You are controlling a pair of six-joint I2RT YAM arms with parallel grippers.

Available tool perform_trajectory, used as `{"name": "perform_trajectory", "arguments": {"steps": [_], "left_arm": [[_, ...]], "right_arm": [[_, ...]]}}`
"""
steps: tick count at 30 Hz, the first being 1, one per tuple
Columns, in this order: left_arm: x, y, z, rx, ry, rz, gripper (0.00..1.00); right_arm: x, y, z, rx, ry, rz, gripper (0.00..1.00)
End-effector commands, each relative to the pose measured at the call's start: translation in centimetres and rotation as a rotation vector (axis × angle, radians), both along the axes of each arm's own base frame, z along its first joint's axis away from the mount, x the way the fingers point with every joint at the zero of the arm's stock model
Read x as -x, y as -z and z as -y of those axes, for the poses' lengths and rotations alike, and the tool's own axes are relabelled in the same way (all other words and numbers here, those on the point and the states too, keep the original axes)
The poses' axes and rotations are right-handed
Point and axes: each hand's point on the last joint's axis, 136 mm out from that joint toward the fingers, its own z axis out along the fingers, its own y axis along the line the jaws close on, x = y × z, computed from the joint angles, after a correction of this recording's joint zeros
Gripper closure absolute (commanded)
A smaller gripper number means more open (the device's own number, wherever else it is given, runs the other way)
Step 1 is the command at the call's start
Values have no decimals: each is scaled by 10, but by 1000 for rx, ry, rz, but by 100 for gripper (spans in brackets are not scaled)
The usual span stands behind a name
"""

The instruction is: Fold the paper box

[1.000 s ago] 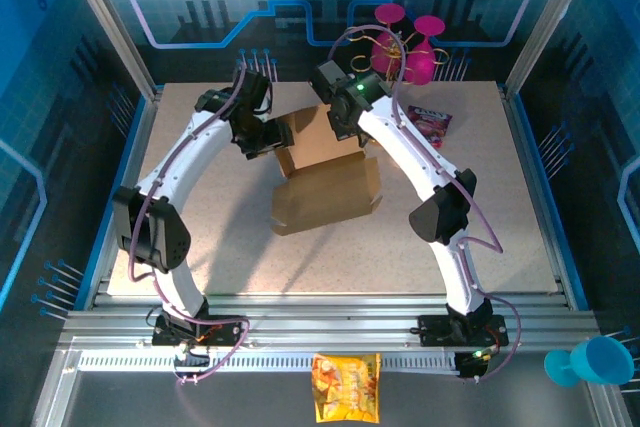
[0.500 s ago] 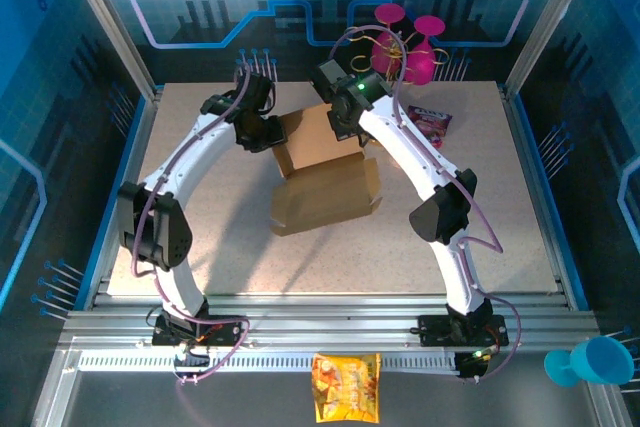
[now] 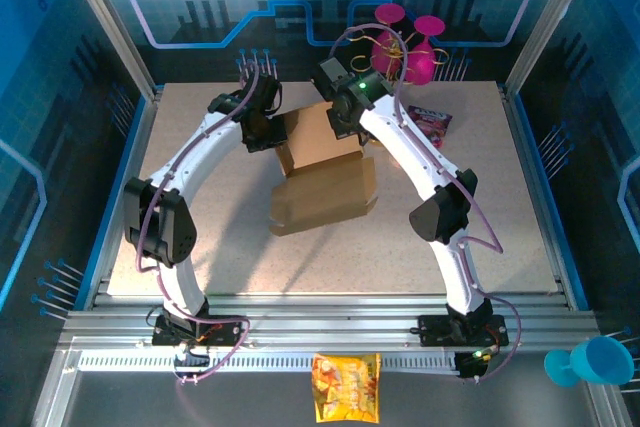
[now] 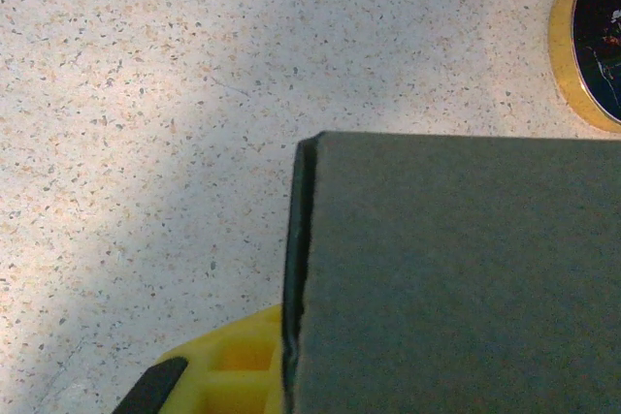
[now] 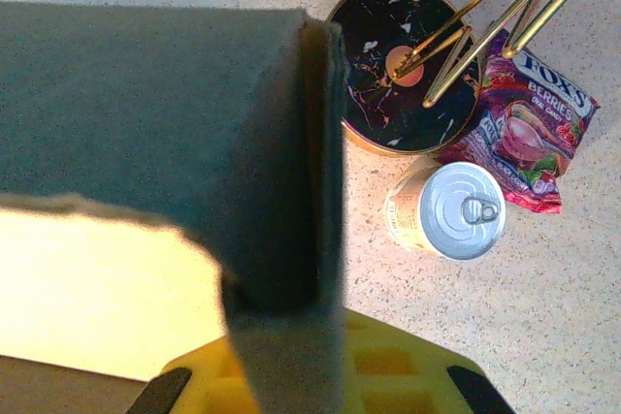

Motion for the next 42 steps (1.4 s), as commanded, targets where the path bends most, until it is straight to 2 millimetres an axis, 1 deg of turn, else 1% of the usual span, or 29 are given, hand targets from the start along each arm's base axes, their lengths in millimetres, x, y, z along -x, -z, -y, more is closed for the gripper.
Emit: {"name": "perform_trajectory", "arguments": {"steps": [1,2,5,8,10,12,17,19,20,22,23,26,29,32,36,42], "left_arm": [[6,-9,-8,-17,-27,-11,70],[7,-14,-5,3,-26,-7,61],[12,-18,6,79,-12,-17,44],[17,-17,14,138,0,-27,39],[21,-16,16,155,8,-30,38],[23,-11,16,162,11,-44,39],[24,7,15,146,0,-73,48],[22,12,12,129,-6,-75,56],[21,14,11,122,-7,-75,63],[20,16,9,105,-16,-76,89],[19,16,8,97,-23,-76,100],[19,11,4,82,-41,-73,100],[22,7,3,59,-42,-82,100],[24,4,2,48,-38,-91,100],[27,4,-1,22,-40,-107,100],[30,2,-6,-45,-36,-125,100]], "right_arm": [[-5,-5,8,-10,26,9,100],[-5,-4,9,-13,29,3,100],[-5,-4,11,-27,35,-4,100],[-5,-4,11,-32,33,-8,100],[-4,-3,12,-31,33,-16,100],[-3,0,11,-32,31,-24,100],[-2,1,9,-50,28,-36,100],[-1,1,9,-56,26,-39,100],[-2,1,9,-55,27,-39,100],[-1,3,10,-46,28,-44,100],[-1,3,12,-39,28,-43,100],[0,6,17,25,27,-34,100],[0,11,24,125,30,-27,100],[1,11,27,191,32,-11,100],[0,6,24,210,28,15,100],[0,3,19,188,18,19,100]]}}
